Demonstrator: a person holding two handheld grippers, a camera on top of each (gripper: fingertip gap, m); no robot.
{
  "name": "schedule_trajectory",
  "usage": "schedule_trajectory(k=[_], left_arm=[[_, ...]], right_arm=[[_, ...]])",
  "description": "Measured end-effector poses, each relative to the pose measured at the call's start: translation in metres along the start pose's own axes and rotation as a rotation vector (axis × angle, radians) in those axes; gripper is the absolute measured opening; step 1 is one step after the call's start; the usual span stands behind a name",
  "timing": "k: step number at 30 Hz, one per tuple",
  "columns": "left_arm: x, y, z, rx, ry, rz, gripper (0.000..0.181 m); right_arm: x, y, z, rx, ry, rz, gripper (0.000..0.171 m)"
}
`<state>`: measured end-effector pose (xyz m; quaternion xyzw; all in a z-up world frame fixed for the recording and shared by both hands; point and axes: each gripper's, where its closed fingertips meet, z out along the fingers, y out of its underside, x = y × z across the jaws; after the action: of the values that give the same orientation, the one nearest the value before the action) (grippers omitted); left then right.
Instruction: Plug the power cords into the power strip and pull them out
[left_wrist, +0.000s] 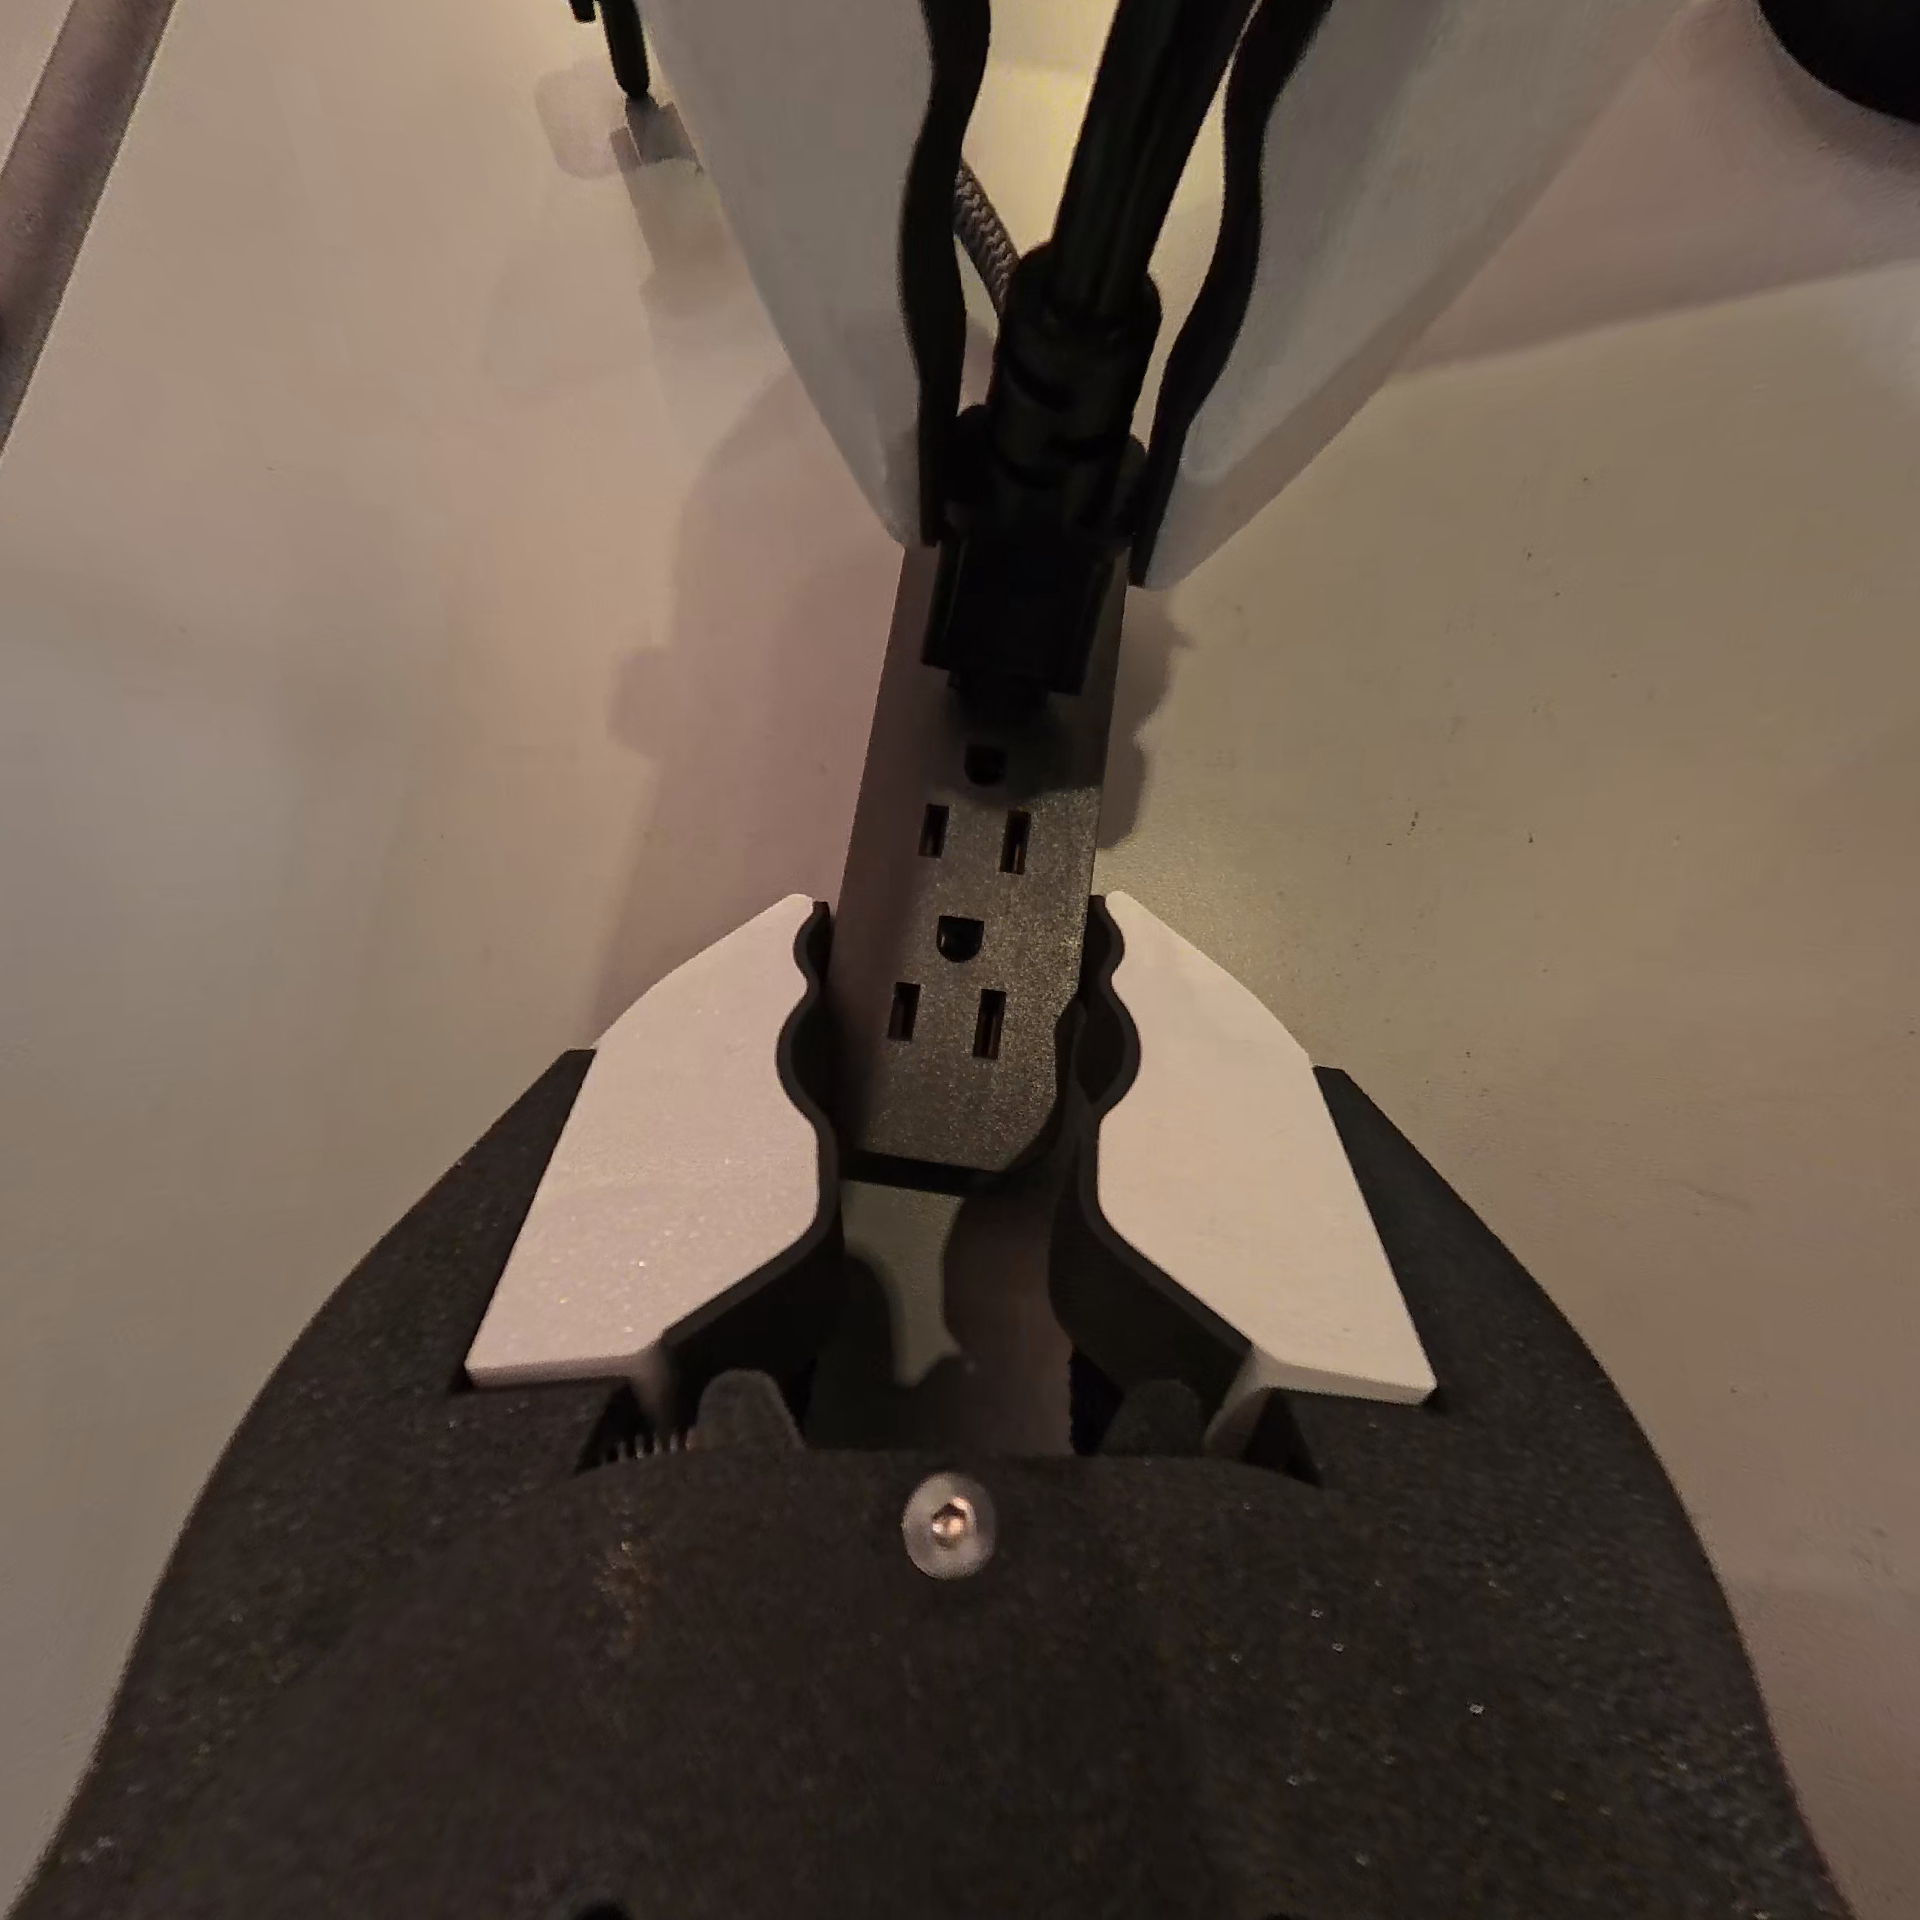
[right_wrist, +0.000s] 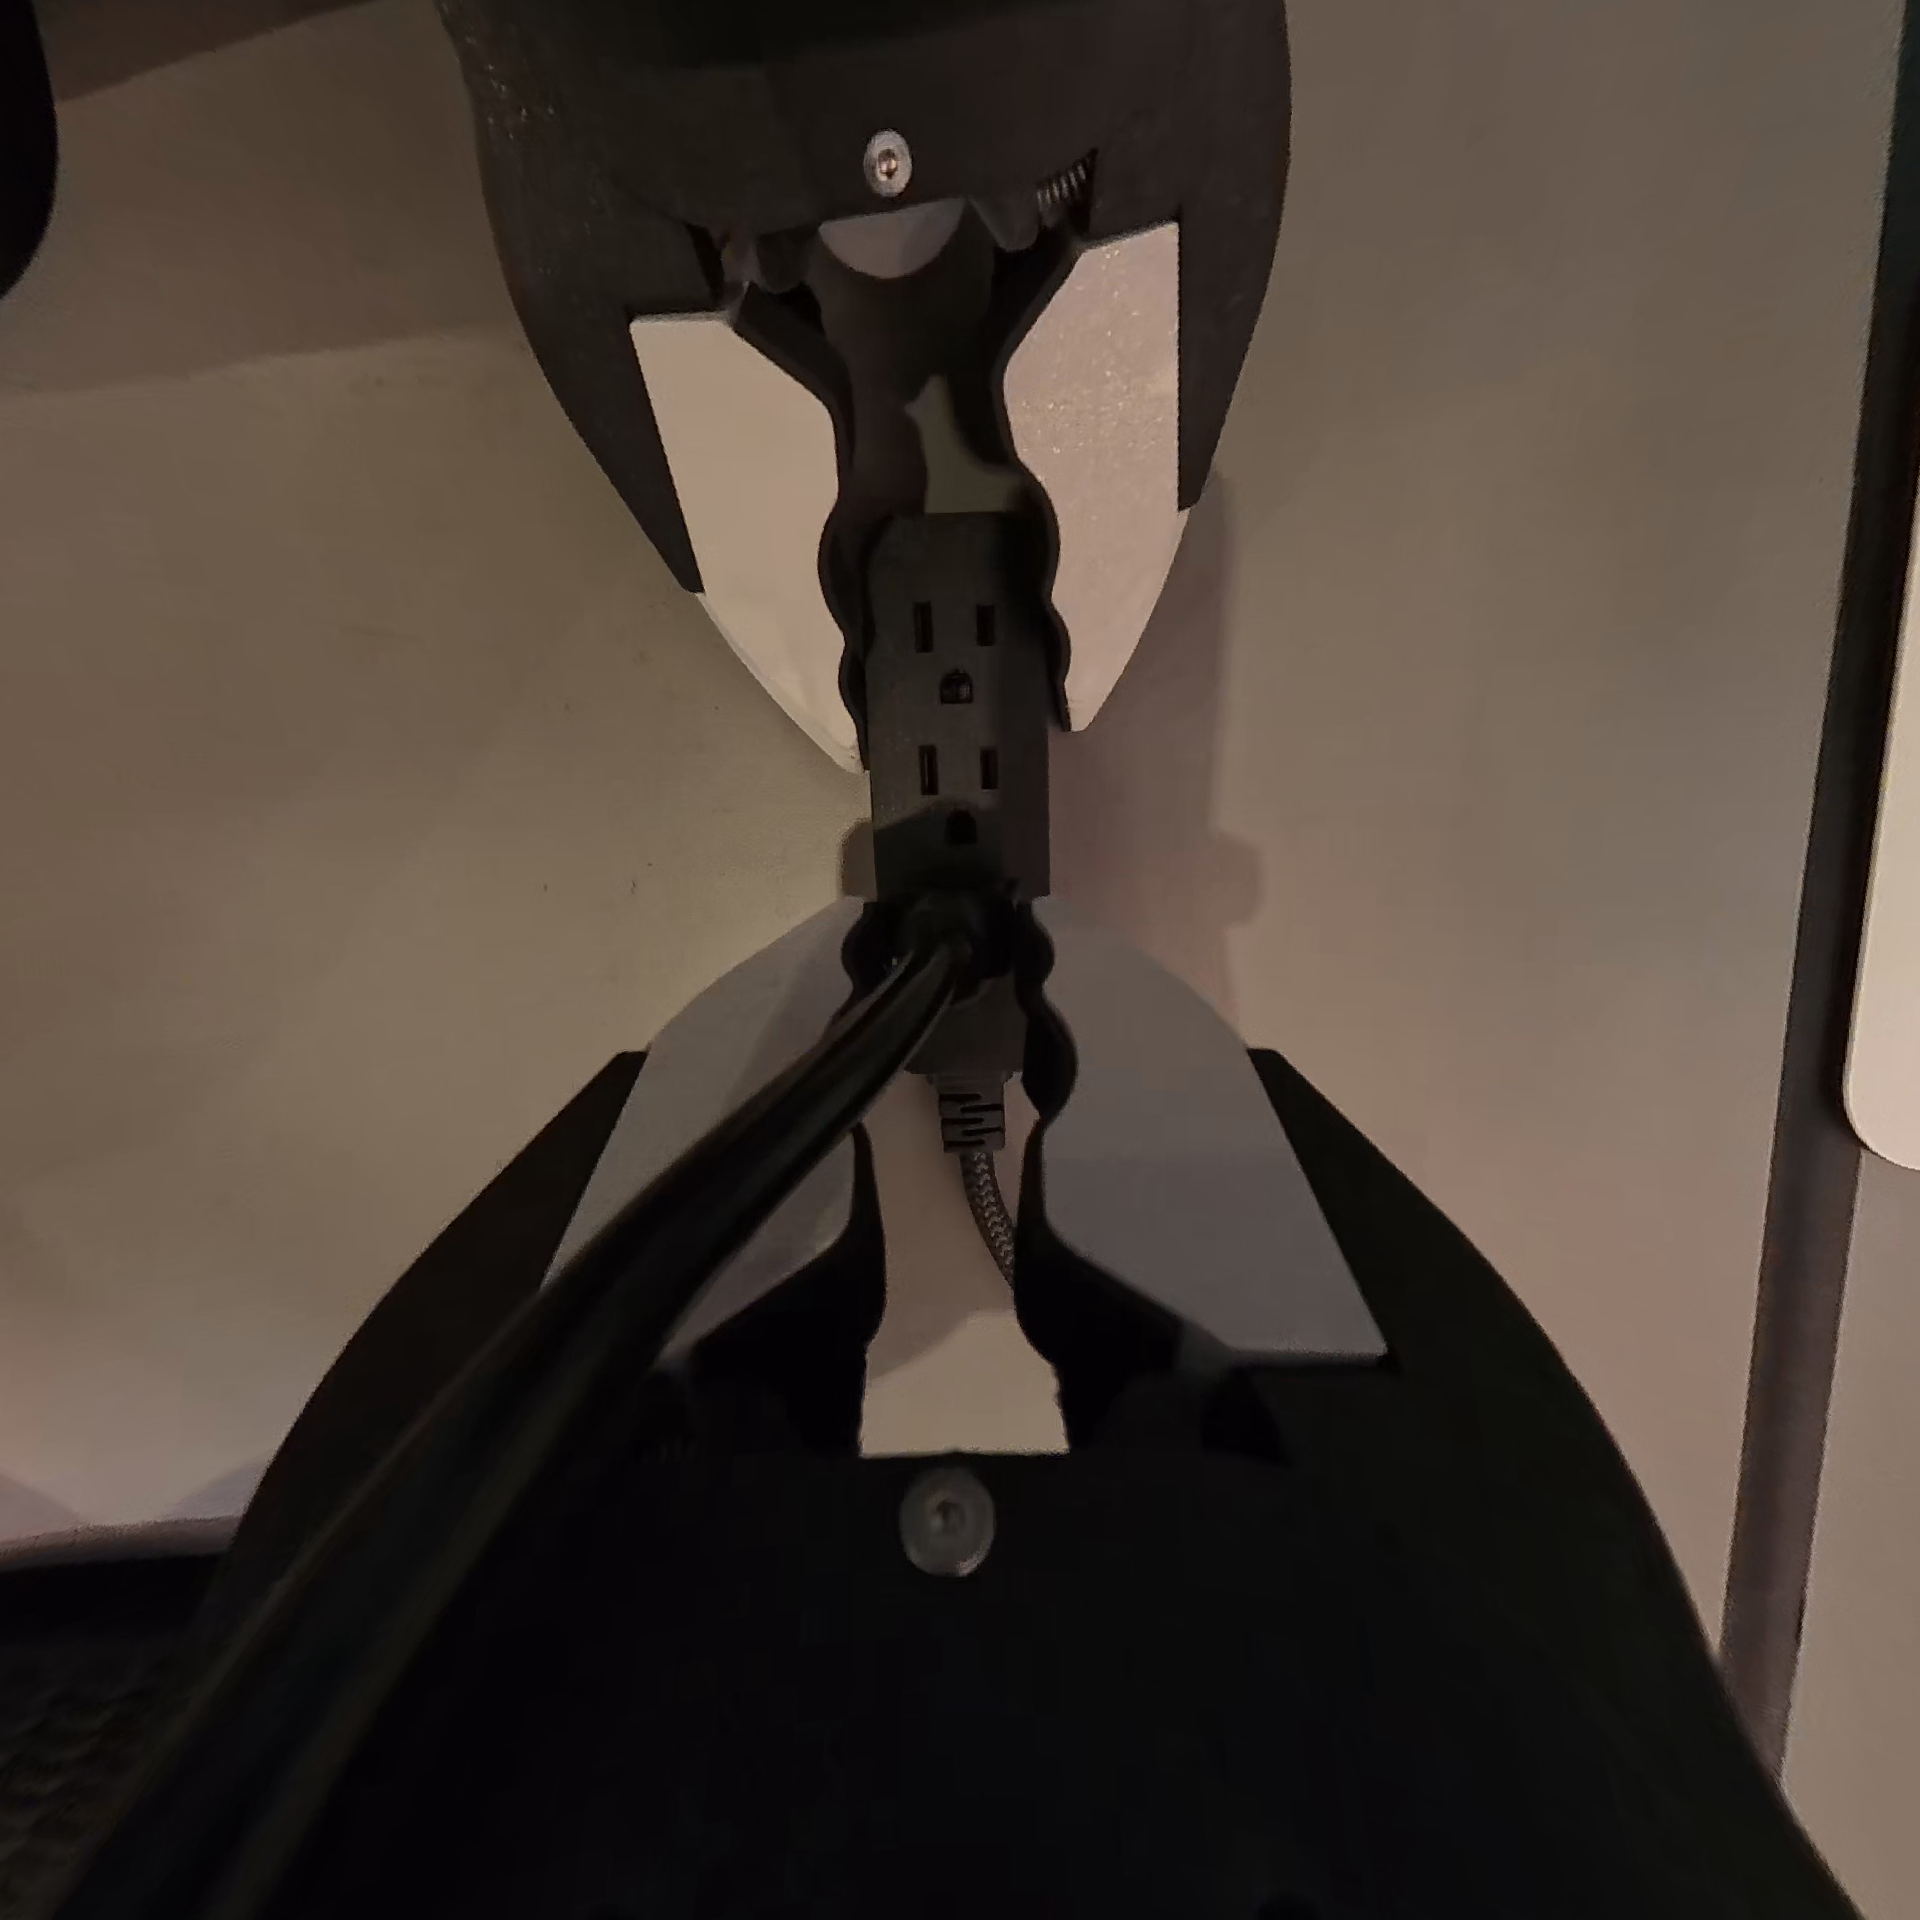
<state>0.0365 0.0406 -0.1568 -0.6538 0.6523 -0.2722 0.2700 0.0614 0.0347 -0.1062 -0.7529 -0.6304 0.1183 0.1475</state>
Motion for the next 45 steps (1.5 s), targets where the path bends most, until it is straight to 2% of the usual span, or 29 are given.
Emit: schedule_trajectory(k=[11,27,45], left_arm=[[0.0009,-0.0004,0.0001,0.003,-0.003,-0.004,0.046],[0.0006,-0.0005,0.0,0.002,-0.004,-0.006,0.046],[0.0006,-0.0008,0.0006,0.002,-0.011,-0.013,0.046]], right_arm=[[-0.0005,0.0027,0.0015,-0.166,0.008,-0.029,0.026],[-0.0001,0.0031,0.0034,-0.201,0.006,-0.066,0.025],[-0.0009,0.002,0.0046,-0.061,0.068,-0.085,0.025]])
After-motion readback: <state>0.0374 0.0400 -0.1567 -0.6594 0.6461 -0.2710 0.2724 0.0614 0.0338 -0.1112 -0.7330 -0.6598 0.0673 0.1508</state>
